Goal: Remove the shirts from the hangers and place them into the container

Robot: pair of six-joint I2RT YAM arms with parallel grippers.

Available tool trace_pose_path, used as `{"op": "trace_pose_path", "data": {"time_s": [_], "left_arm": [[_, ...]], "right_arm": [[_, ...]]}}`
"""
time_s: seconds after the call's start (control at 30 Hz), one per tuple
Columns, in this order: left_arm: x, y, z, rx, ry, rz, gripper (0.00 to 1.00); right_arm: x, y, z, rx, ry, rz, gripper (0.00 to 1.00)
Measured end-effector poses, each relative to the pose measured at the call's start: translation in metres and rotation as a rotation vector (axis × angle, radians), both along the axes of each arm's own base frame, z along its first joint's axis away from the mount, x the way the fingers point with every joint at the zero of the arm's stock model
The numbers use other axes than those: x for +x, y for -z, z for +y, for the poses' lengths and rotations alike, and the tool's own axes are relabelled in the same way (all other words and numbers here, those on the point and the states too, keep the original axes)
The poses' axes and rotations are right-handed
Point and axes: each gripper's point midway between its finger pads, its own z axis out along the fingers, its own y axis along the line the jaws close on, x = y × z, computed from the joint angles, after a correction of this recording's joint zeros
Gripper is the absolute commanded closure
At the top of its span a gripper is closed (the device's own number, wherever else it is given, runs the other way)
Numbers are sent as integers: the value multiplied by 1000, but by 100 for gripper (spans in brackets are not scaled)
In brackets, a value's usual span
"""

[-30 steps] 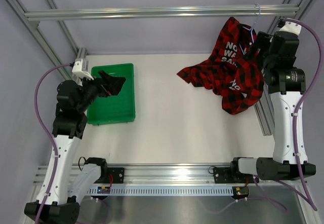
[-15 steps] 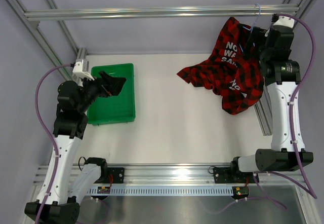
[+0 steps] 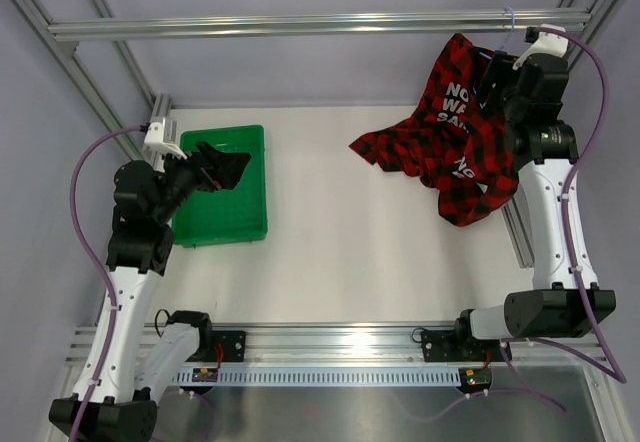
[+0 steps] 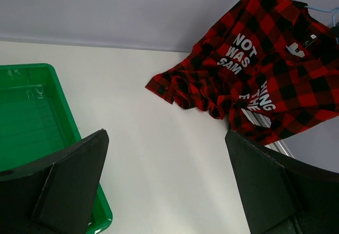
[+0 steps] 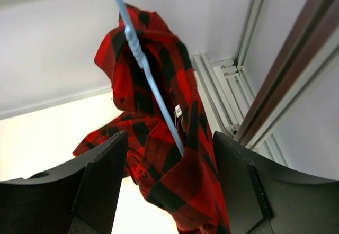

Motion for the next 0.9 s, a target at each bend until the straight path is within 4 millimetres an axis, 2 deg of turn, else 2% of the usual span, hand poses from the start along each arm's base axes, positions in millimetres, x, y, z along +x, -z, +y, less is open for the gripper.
{"op": "trace_pose_path", "data": {"time_s": [0.1,0.23,0.5,0.63,0.8,0.9], "left_arm": [[0,3,-1,-1,7,-5,1],[-1,8,-2,-1,15,2,1],[-1,8,-7,-11,44,-11,1],[-1,8,-8,-14,51,-16,1],[-1,8,-9,-16,54,-15,1],[-1,8,-9,-16,55,-15,1]], "right_arm": [[6,11,2,-10,-19,-6,28],[10,11,3,-26,-30,-39,26],[-1,-28,2,-62,-33,-155,26],[-1,-34,2,-75,-36,-173,34],[8,-26,1,-78,-38,-149,52],[14,-20,1,-78,-37,-134,50]]}}
